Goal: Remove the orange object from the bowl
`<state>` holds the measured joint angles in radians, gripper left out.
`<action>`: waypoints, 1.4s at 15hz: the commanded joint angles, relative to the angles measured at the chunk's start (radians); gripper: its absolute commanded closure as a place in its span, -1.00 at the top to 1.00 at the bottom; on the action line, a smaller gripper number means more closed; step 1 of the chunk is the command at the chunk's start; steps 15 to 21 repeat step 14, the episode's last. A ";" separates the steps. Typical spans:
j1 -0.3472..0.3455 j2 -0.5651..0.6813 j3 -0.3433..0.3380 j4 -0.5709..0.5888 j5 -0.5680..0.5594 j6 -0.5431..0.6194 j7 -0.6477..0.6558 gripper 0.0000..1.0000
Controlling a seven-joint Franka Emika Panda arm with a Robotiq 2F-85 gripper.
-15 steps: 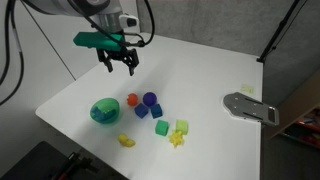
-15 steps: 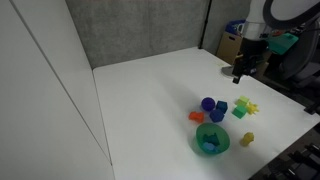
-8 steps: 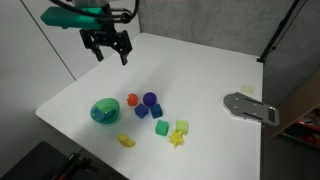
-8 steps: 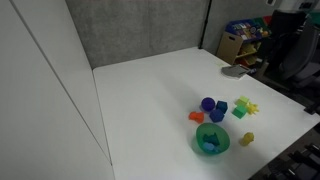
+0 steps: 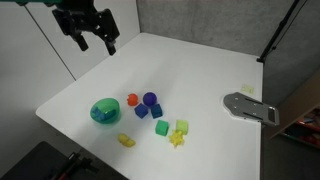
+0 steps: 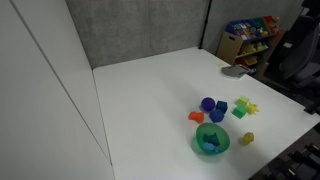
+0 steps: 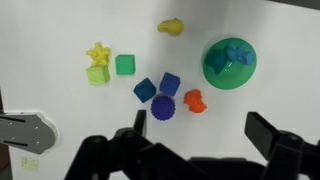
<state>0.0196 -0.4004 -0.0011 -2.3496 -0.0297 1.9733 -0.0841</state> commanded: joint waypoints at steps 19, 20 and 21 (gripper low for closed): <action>0.001 -0.063 -0.010 -0.038 0.058 -0.029 0.000 1.00; 0.001 -0.063 -0.010 -0.038 0.058 -0.029 0.000 1.00; 0.001 -0.063 -0.010 -0.038 0.058 -0.029 0.000 1.00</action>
